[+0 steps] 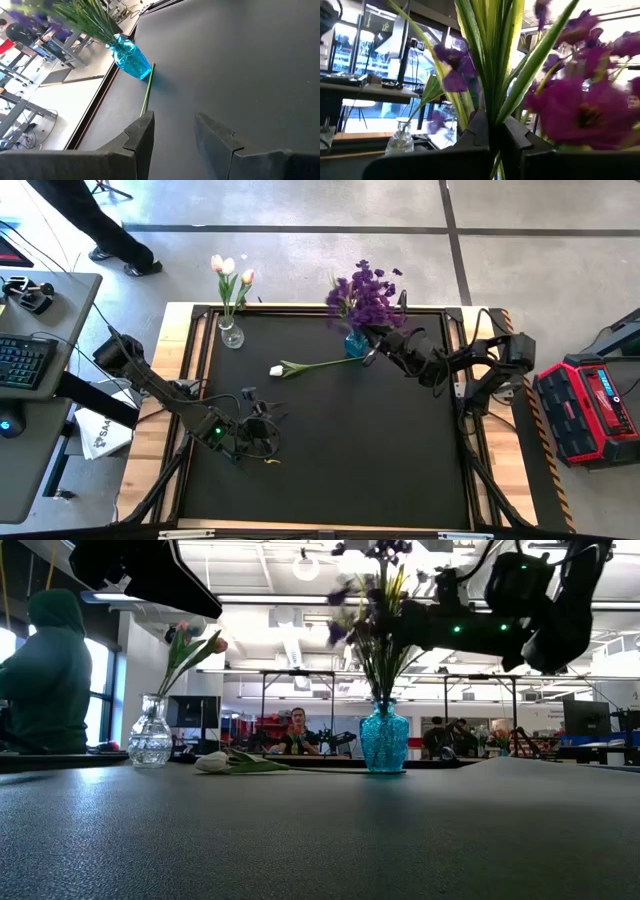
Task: Sort flowers into vase by color
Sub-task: Put the violet flower into the blue vase
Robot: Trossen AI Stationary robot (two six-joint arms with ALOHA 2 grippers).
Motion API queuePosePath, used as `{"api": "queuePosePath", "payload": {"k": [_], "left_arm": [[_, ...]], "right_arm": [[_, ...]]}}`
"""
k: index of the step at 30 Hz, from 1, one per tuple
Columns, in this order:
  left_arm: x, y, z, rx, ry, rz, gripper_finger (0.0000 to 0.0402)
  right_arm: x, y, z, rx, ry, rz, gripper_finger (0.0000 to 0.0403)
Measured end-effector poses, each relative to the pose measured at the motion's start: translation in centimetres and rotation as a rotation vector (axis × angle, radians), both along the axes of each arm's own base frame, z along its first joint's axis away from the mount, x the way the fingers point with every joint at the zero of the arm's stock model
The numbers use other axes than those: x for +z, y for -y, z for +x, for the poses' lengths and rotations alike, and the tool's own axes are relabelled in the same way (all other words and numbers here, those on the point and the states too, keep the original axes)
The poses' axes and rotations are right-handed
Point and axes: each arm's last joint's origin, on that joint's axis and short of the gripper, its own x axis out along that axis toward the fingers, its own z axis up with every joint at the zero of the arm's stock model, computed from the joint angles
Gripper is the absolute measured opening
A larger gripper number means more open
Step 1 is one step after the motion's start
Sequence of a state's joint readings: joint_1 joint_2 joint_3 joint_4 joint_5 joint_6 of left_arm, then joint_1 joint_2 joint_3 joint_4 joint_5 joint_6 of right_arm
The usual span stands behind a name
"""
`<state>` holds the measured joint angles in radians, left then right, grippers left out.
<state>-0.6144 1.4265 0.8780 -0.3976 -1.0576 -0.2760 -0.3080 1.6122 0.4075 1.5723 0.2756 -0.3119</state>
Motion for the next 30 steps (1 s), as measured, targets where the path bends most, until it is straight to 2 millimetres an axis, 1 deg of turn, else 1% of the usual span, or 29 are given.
{"api": "queuePosePath", "payload": {"k": [3,10,14,21,25,30], "left_arm": [[0.0,0.0,0.0,-0.001,-0.001,-0.002,0.0126],[0.0,0.0,0.0,-0.002,0.001,-0.011,0.0126],[0.0,0.0,0.0,-0.002,0.001,-0.012,0.0126],[0.0,0.0,0.0,-0.002,0.003,-0.014,0.0126],[0.0,0.0,0.0,-0.002,0.004,-0.014,0.0126],[0.0,0.0,0.0,-0.002,0.004,-0.015,0.0126]], "right_arm": [[-0.3,0.2,0.6,-0.003,-0.016,-0.003,0.0000],[-0.6,0.1,0.8,-0.009,-0.039,-0.016,0.0000],[-0.3,-0.5,0.9,-0.001,-0.050,-0.053,0.0000],[0.0,-2.1,1.3,-0.002,-0.122,-0.190,0.0000],[-0.1,-2.4,1.3,-0.059,-0.158,-0.221,0.0000],[-0.2,-2.5,1.4,-0.071,-0.198,-0.264,0.0000]]}}
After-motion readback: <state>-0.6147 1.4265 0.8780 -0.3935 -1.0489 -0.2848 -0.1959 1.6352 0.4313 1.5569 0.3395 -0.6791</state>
